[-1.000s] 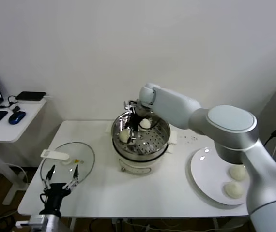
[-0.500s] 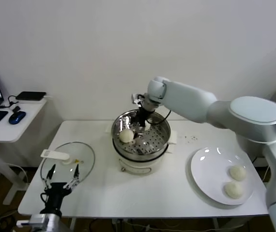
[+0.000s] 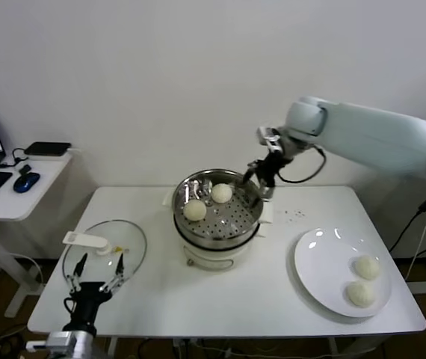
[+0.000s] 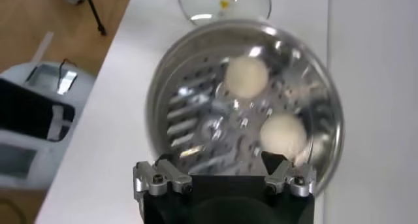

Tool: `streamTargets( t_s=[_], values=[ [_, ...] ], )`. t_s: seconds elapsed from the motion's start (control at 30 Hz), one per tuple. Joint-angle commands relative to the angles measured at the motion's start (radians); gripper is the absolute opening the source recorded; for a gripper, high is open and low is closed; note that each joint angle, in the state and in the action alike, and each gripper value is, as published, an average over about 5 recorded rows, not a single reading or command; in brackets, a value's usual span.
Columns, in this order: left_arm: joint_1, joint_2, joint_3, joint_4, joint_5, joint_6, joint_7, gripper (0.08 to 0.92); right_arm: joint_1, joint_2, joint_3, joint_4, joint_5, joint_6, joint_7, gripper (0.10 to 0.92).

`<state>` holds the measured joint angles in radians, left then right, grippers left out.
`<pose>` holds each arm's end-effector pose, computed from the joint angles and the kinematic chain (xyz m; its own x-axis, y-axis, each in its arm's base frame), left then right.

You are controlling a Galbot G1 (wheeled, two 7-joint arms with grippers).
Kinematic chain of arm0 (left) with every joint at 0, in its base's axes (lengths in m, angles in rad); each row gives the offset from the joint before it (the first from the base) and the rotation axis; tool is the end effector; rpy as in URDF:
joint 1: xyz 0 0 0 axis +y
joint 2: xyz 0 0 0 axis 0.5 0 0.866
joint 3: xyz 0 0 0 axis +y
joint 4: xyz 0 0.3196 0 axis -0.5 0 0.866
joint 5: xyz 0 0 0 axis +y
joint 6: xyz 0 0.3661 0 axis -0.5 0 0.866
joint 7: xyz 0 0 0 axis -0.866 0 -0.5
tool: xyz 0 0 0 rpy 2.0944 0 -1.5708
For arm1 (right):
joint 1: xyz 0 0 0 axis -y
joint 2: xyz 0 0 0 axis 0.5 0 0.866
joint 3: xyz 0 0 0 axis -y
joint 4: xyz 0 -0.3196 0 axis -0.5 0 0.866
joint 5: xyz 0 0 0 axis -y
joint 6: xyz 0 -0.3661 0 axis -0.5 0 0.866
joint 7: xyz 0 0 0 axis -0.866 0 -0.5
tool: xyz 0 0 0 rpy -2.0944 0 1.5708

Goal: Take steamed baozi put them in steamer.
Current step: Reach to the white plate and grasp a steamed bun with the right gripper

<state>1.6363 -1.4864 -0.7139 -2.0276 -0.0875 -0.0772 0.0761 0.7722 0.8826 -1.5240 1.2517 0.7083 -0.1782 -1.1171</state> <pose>0.1836 0.0753 -0.3059 -0.9978 -0.0505 0.0422 -0.0468 0.9953 0.0848 0.5546 -0.0374 -0.0238 -0.0598 -0.3655 0.9289 -0.9813 -0.1491 -0.1218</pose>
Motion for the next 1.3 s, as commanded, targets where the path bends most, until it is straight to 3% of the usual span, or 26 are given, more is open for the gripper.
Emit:
streamTargets(
  t_s=[0.03, 0.23, 0.33, 0.73, 1.3],
  values=[
    [0.002, -0.002, 0.006, -0.003, 0.010, 0.001, 0.001, 0.823, 0.020, -0.368, -0.041, 0.175, -0.208, 0.066, -0.038, 0.823],
    [0.004, -0.009, 0.013, -0.005, 0.019, 0.001, 0.003, 0.823, -0.212, -0.486, 0.127, 0.157, -0.496, 0.175, -0.068, 0.823],
    [0.007, -0.013, 0.015, -0.007, 0.023, 0.000, 0.003, 0.823, -0.341, -0.519, 0.225, 0.151, -0.572, 0.196, -0.074, 0.823],
    [0.014, -0.018, 0.022, -0.010, 0.029, -0.002, 0.004, 0.823, -0.690, -0.537, 0.493, 0.093, -0.656, 0.181, -0.064, 0.823],
    [0.007, -0.018, 0.018, 0.005, 0.026, -0.001, 0.004, 0.823, -0.736, -0.460, 0.495, 0.023, -0.683, 0.170, -0.054, 0.823]
  ],
)
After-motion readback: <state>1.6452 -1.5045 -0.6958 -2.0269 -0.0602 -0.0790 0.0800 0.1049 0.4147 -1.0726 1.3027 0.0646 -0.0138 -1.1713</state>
